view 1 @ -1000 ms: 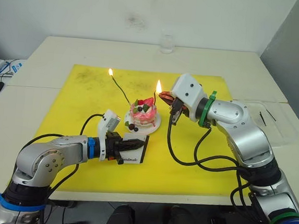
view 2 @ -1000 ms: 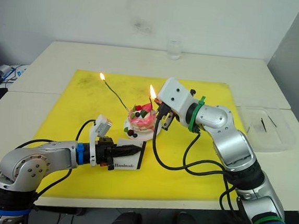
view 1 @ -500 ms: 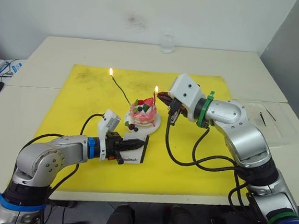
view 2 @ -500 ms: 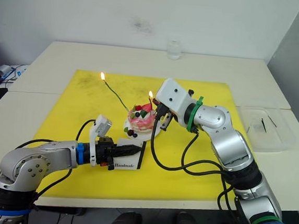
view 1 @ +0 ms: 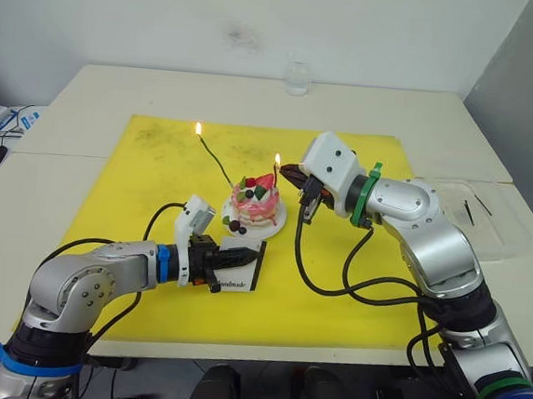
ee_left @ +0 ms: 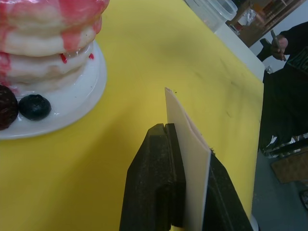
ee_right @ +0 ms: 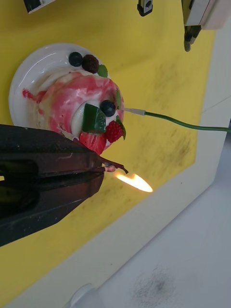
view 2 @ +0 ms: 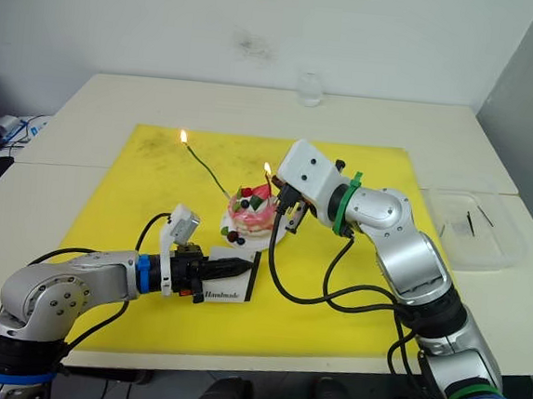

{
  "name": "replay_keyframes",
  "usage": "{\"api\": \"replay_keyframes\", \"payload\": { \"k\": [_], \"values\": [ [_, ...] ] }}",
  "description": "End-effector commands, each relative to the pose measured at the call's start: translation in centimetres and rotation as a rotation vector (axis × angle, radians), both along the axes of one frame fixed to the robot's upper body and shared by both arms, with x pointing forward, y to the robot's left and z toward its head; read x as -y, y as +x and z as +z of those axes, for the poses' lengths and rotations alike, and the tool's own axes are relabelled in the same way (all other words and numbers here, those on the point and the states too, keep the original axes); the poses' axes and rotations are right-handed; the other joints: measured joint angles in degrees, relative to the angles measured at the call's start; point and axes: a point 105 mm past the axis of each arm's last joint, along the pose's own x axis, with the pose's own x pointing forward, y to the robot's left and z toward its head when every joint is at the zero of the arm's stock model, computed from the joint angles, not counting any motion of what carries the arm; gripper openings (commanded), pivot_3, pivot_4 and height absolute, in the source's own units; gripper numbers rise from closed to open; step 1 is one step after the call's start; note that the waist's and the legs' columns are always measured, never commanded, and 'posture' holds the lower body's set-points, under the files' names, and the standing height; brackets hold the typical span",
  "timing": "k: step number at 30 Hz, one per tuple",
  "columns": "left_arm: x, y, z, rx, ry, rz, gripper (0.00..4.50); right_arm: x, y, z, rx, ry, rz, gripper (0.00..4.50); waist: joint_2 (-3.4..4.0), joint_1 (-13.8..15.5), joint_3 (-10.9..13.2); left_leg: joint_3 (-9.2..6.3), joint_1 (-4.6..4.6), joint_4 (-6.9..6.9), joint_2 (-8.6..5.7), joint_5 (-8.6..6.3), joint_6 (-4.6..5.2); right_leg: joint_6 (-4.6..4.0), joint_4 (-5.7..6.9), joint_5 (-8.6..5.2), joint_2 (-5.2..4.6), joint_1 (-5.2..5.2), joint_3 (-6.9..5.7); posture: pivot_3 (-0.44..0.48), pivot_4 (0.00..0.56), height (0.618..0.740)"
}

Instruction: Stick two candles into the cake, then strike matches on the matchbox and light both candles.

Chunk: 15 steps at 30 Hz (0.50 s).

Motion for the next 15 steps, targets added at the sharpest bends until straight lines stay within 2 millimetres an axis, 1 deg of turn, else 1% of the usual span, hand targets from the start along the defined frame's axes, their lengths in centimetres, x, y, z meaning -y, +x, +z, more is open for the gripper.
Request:
{"api": "replay_keyframes", "payload": {
  "k": [1, 15],
  "values": [
    [0.51, -0.06, 0.92, 0.047, -0.008, -0.021, 0.0, -0.2, -0.35, 1.28, 0.058, 0.002, 0.019, 0.04, 0.0, 0.0, 0.0, 0.0, 0.0, 0.0, 0.0, 0.0, 0.0, 0.0, 0.0, 0.0, 0.0, 0.0, 0.0, 0.0, 0.15, 0.74],
    [0.59, -0.02, 0.92, 0.046, -0.011, -0.024, 0.0, 0.06, -0.47, 1.44, 0.061, 0.003, 0.013, 0.04, 0.0, 0.0, 0.0, 0.0, 0.0, 0.0, 0.0, 0.0, 0.0, 0.0, 0.0, 0.0, 0.0, 0.0, 0.0, 0.0, 0.15, 0.74]
  ]
}}
